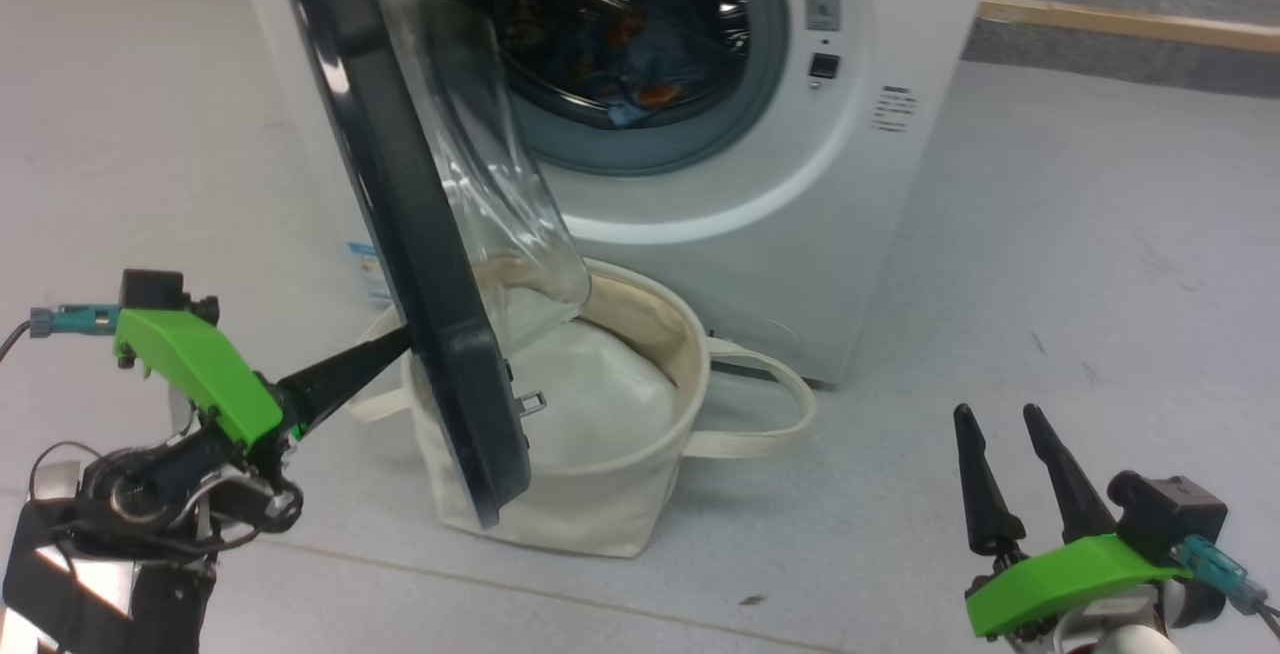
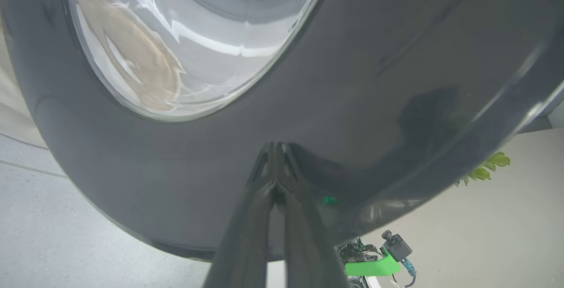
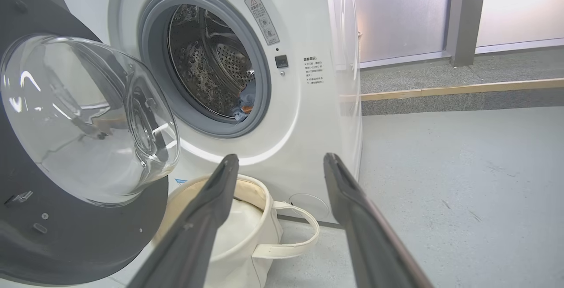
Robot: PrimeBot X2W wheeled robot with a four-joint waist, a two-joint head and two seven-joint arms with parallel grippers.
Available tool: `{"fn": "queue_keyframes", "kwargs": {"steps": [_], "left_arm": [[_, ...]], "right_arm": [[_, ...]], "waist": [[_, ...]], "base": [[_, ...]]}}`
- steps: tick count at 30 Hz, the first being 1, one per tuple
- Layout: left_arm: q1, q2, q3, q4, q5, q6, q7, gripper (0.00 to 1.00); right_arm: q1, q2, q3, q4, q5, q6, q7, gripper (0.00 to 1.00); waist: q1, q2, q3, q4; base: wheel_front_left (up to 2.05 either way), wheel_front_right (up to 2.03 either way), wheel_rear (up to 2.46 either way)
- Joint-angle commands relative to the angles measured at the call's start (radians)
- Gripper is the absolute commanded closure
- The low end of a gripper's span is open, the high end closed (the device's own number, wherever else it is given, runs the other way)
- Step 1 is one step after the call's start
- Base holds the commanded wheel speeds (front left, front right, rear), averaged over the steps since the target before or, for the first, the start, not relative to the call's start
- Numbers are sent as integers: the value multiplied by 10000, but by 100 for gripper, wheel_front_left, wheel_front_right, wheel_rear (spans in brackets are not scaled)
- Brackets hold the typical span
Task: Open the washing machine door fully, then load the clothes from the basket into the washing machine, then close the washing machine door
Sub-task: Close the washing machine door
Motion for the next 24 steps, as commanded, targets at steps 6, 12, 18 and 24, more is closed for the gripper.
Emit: {"fn": "queue_keyframes", "kwargs": {"steps": [6,12,18,24], "left_arm": [[-482,224,382,-383,38,-84,-245,100],[-930,385,624,-126,56,-233,-565,100],[-1333,621,991,512,49,-431,-989,100],[-1686,747,1210,1077,76,-695,-1410,100]], "right_arm": [[-336,30,33,-454,-107,2,-124,0],[-515,261,-82,-558,-201,2,-124,0],[-651,468,-182,-610,-290,2,-124,0],[-763,510,-185,-668,-335,2,-124,0]], "waist": [[0,0,358,-1210],[0,0,754,-2110],[0,0,1018,-2993],[0,0,1151,-3552]], "base": [[0,0,0],[0,0,0],[0,0,0],[0,0,0]]}}
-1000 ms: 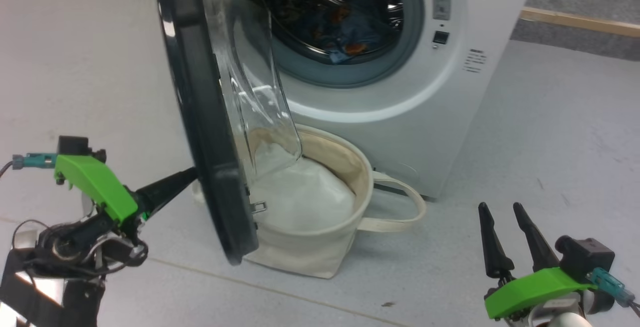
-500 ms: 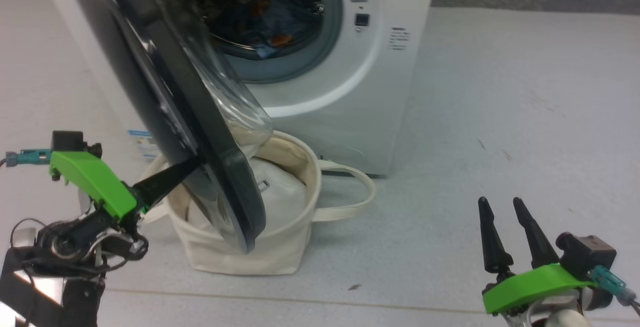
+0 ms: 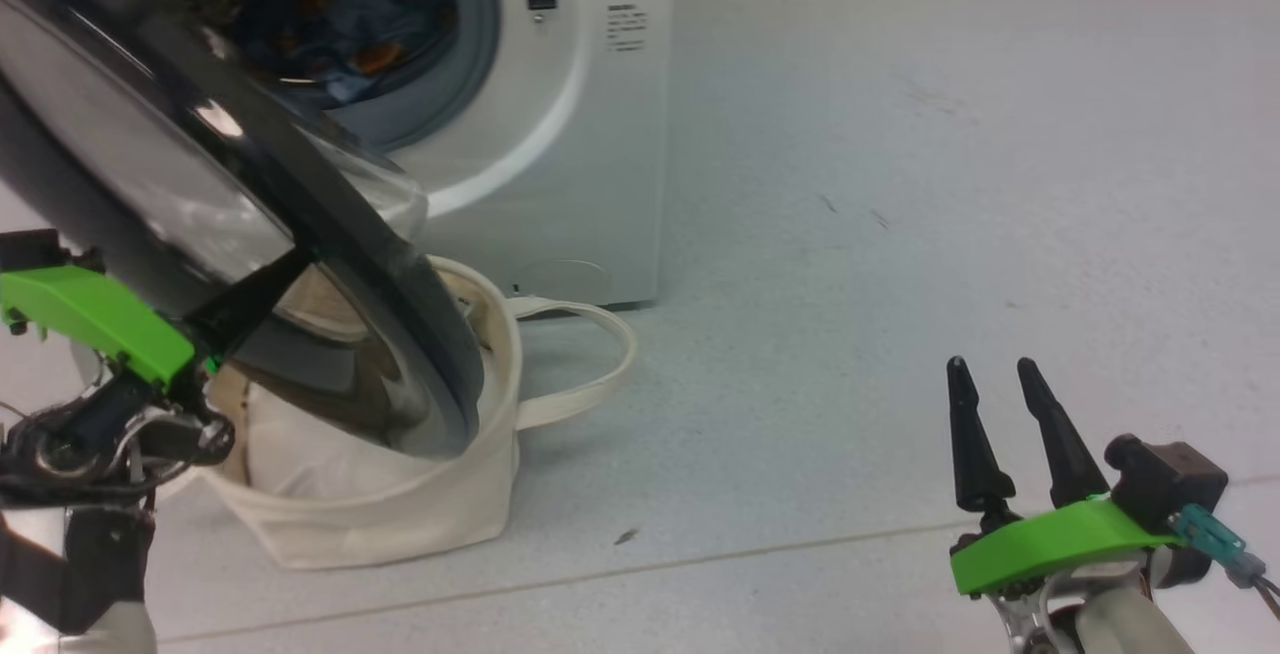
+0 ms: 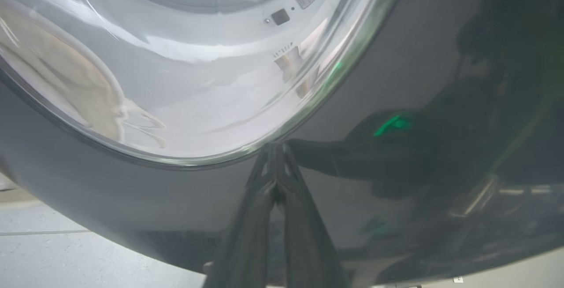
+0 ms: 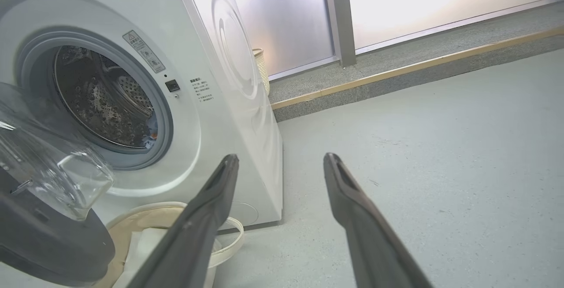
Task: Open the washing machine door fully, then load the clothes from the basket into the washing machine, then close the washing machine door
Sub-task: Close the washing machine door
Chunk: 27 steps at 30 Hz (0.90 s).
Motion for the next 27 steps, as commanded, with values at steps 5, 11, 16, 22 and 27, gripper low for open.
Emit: {"fn": "queue_keyframes", "kwargs": {"steps": [5,11,16,22,27], "left_arm": [[-854,542,511,144,125,-363,-417,100],[-1104,732,693,798,277,-618,-979,100],[-1301,796,684,1221,313,-780,-1142,100],[-1367,761,465,1545,465,-947,-1242,100],[-1289,607,247,1593,604,-1020,-1343,0]], "right_arm": [[-402,-38,177,-388,-93,2,-122,0],[-413,58,217,-454,-46,2,-122,0],[-449,49,261,-434,-6,2,-122,0],[-450,-11,257,-406,6,2,-122,0],[-471,-110,342,-337,31,2,-122,0]], "waist": [[-1,0,145,-679],[-1,0,105,-1092],[-1,0,69,-1207],[-1,0,-5,-787],[-1,0,-169,-111]], "base": [[0,0,0],[0,0,0],[0,0,0],[0,0,0],[0,0,0]]}}
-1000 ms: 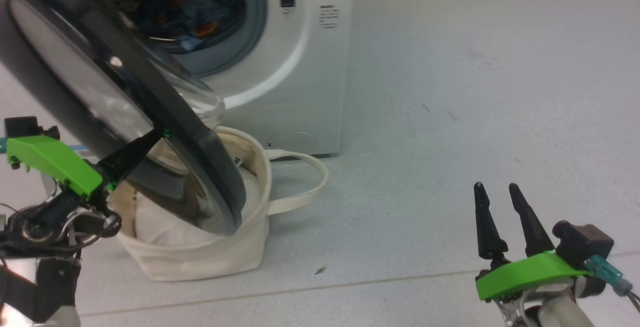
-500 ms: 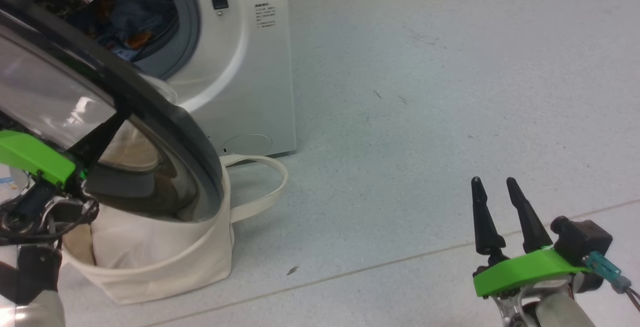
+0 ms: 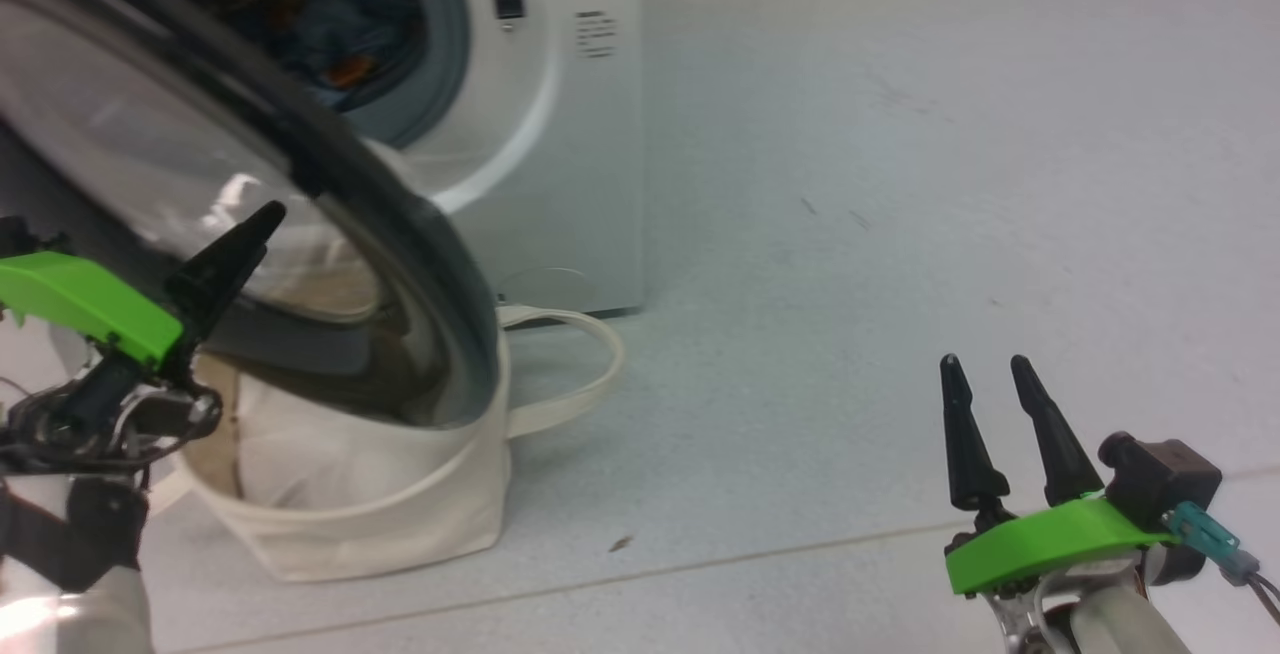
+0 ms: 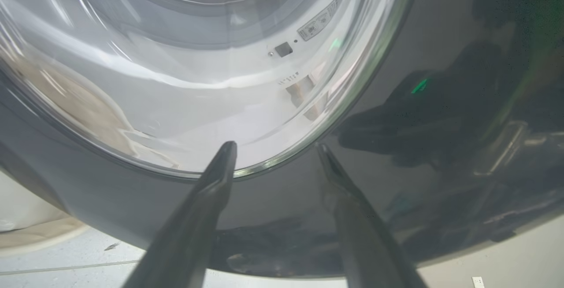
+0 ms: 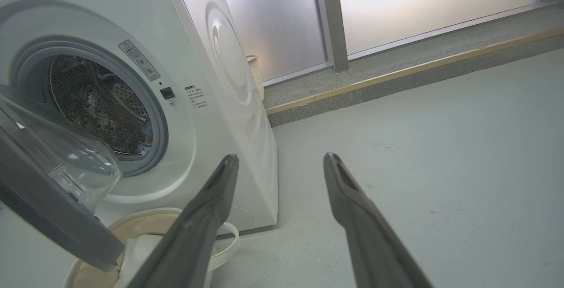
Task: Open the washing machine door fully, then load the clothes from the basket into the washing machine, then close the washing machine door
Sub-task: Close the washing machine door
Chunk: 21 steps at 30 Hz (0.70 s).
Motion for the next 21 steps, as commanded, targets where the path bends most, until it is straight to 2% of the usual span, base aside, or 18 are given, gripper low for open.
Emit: {"fn": "queue_keyframes", "kwargs": {"steps": [1,6,10,13,14,18,21], "left_arm": [[-293,357,185,-368,136,-100,-104,0],[18,327,-157,-701,467,-234,-361,0],[399,531,-493,-1014,1211,-320,-1328,0],[639,792,-877,-1189,2221,-347,-2692,0],[639,792,-877,-1189,2221,-347,-2692,0],[1165,1313,-1992,-1457,3980,-359,-4995,0],[1474,1366,-2522,-1237,4752,-361,-6644,0]], "right_arm": [[-410,-157,249,-262,25,2,-124,0],[-403,-236,337,-164,32,2,-124,0],[-416,-294,356,-103,20,2,-124,0],[-433,-342,401,-59,-64,2,-124,0],[-433,-342,401,-59,-64,2,-124,0],[-410,-364,391,-12,-76,2,-124,0],[-342,-417,361,37,-35,2,-124,0]], "waist": [[0,0,-136,425],[0,0,-302,1278],[0,0,-352,1962],[0,0,-383,2434],[0,0,-383,2434],[0,0,-510,2956],[0,0,-651,3308]], "base": [[0,0,0],[0,0,0],[0,0,0],[0,0,0],[0,0,0],[0,0,0],[0,0,0]]}}
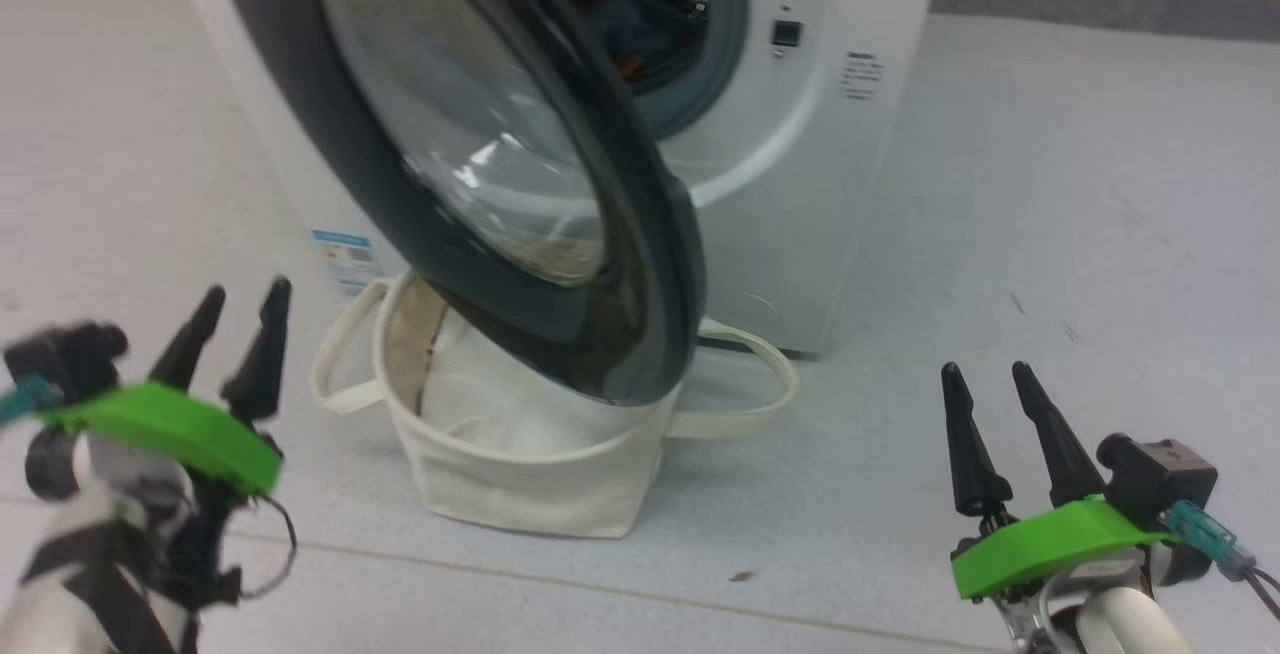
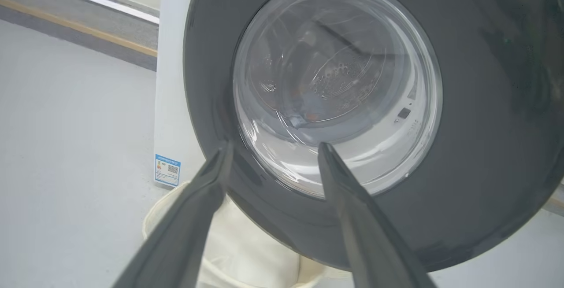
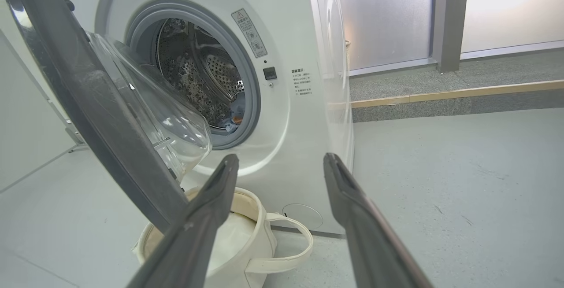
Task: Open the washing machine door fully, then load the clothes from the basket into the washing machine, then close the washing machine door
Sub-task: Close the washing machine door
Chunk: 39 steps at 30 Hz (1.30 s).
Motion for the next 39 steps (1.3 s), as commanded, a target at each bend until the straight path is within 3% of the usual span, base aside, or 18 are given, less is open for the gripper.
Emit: {"fn": "queue_keyframes", "kwargs": {"steps": [1,5,9,15,24,39], "left_arm": [[-169,507,53,-174,489,-58,-679,0],[133,561,-686,330,1421,-59,-2389,0],[285,531,-1057,766,2031,-60,-3053,0],[535,393,-699,480,2825,101,-3189,0],[1197,183,256,184,3156,8,-3194,0],[1182,-13,561,98,3352,-54,-3195,0]], "right_arm": [[-202,-159,154,-250,-3,2,-122,0],[-47,-296,59,-226,57,2,-122,0],[99,-417,-95,-251,91,2,-122,0],[240,-500,-95,-306,114,2,-122,0],[300,-466,-154,-316,130,2,-122,0],[326,-405,-383,-384,75,2,-122,0]], "waist": [[1,0,-236,375],[1,0,-464,715],[1,0,-596,911],[1,0,-653,925],[1,0,-644,629],[1,0,-570,583]], "base": [[0,0,0],[0,0,0],[0,0,0],[0,0,0],[0,0,0],[0,0,0]]}}
